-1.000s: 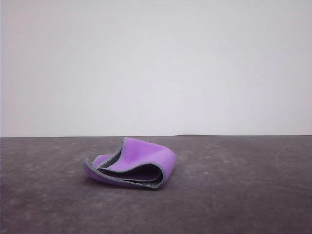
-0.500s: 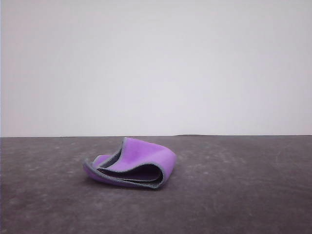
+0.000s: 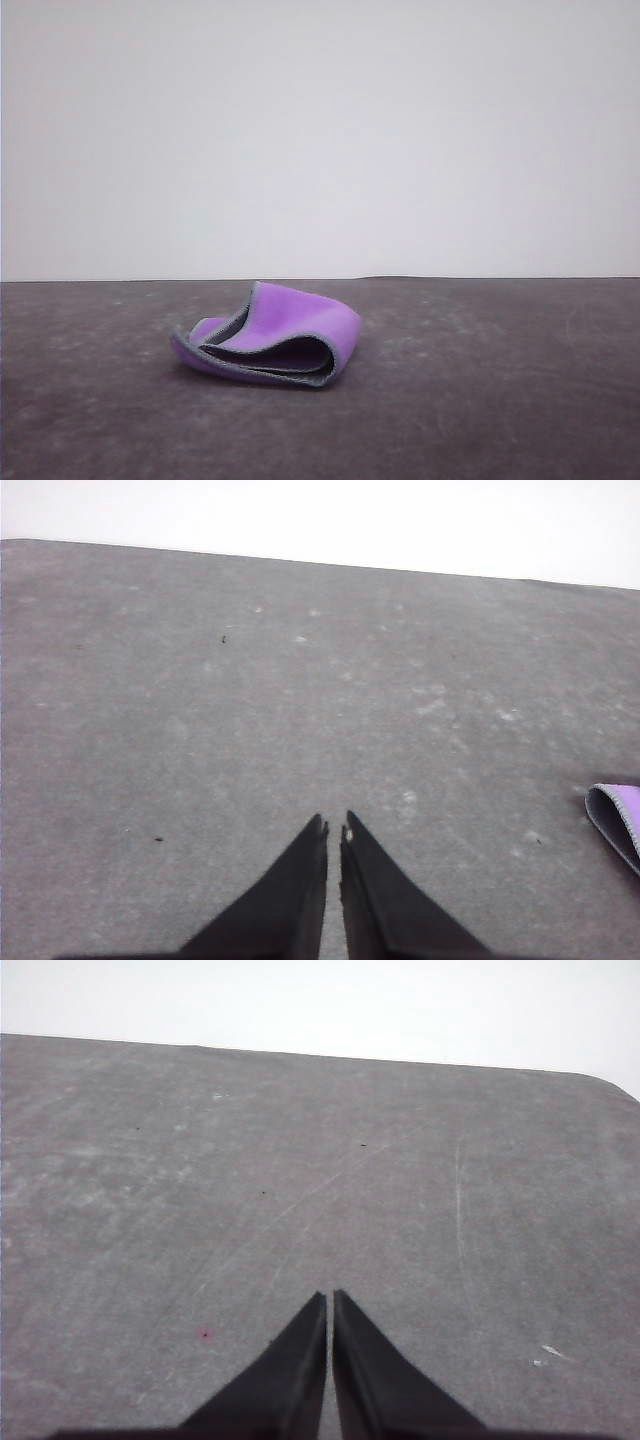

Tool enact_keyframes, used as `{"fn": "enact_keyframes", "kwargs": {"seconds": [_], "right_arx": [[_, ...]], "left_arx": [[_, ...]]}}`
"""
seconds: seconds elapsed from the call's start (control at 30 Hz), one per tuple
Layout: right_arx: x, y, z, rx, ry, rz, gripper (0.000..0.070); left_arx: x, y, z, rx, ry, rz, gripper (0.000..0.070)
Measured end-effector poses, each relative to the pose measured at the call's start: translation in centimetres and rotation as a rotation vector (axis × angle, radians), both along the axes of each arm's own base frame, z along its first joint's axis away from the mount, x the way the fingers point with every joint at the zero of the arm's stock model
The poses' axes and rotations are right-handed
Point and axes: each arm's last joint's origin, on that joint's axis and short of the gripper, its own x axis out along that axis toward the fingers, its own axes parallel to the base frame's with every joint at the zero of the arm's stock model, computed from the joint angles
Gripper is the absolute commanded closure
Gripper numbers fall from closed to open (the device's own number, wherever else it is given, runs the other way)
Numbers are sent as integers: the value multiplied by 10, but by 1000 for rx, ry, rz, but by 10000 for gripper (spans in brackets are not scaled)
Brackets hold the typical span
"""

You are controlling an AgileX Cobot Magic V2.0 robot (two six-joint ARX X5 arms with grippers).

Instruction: Fold clothes

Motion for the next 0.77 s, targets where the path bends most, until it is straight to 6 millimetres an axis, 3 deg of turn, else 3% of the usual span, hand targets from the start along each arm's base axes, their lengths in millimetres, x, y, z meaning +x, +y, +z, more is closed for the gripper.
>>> {"fn": "enact_keyframes", "kwargs": {"seconds": [0.77], "right_arx": [[0, 0, 0, 0, 0, 0, 695]], "left_arx": [[0, 0, 0, 0, 0, 0, 683]]}}
